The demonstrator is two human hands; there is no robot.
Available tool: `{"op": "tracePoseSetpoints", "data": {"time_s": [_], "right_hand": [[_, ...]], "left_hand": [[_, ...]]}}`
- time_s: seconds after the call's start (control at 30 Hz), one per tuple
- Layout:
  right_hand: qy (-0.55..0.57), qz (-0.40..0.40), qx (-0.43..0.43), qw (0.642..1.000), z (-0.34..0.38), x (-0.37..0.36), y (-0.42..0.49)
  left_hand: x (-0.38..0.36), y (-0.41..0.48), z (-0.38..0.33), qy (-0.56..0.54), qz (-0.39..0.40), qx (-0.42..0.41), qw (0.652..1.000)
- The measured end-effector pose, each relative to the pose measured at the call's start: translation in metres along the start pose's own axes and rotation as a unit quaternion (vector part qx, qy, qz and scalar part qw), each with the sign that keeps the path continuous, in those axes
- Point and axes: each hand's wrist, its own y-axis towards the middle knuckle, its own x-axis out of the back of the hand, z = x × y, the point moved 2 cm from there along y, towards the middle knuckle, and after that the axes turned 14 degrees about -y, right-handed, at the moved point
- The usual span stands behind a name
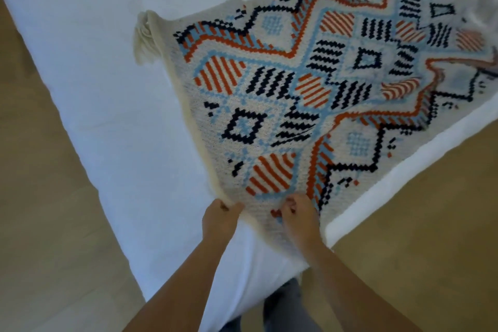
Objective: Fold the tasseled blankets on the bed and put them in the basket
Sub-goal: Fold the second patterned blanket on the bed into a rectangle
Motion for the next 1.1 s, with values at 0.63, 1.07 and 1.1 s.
{"op": "tracePoseSetpoints", "data": {"time_s": [0.63, 1.07, 1.1], "right_hand": [[-0.324, 0.117, 0.474, 0.810, -0.047, -0.015, -0.058], [-0.267, 0.193, 0.431, 0.840, -0.040, 0.002, -0.035], [-0.251, 0.177, 0.422, 0.853, -0.031, 0.005, -0.029]], "left_hand": [[-0.067, -0.082, 0.104, -0.012, -0.243, -0.029, 0.970], [-0.017, -0.061, 0.077, 0.165, -0.195, -0.061, 0.965], [-0.009, -0.054, 0.064, 0.166, -0.192, -0.063, 0.965]]}}
